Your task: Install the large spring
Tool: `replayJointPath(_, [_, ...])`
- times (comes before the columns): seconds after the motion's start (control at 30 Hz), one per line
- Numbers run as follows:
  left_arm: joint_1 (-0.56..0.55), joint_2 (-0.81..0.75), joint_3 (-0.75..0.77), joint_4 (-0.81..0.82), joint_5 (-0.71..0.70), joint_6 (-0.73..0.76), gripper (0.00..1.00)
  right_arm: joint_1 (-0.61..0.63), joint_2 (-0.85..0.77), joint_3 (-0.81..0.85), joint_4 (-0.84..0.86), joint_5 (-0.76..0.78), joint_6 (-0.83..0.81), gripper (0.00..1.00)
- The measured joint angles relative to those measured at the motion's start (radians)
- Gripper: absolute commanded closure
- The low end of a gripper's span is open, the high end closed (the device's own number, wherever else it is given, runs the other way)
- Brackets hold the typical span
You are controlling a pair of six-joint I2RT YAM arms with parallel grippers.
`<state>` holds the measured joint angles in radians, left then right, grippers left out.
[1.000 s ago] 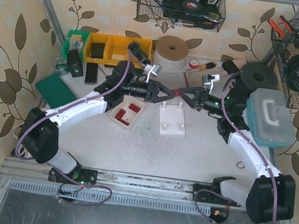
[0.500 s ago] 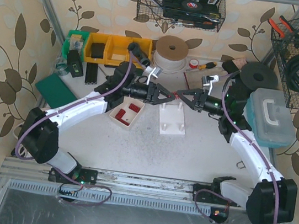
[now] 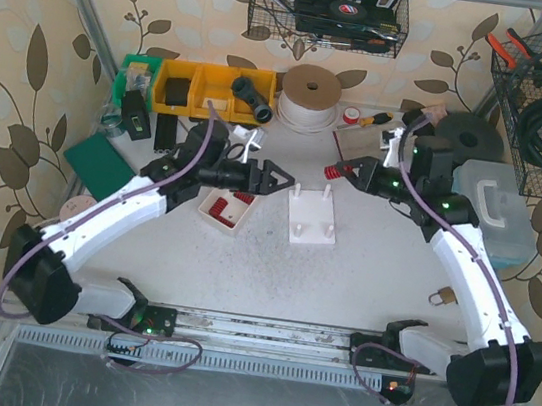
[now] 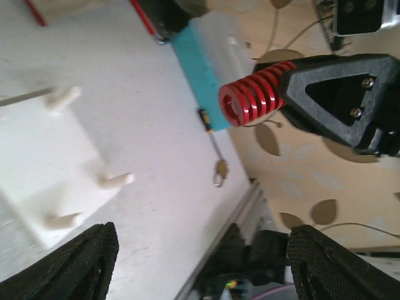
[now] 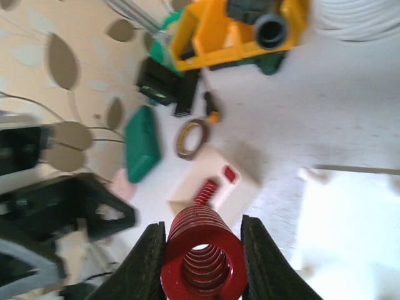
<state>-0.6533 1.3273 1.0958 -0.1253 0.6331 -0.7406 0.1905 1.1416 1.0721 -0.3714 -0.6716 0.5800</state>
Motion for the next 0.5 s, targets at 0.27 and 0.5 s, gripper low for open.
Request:
replayJointPath(0.27, [0.000, -0.218, -0.163, -0.163, -0.287, 0.104, 0.27, 0.153, 0.106, 0.108, -0.294, 0.398, -0.239, 1.00])
replayJointPath(0.5, [0.000, -0.321, -0.336, -0.166, -0.419, 0.112, 0.28, 0.237, 0.219, 0.187, -0.405, 0.674, -0.338, 1.00])
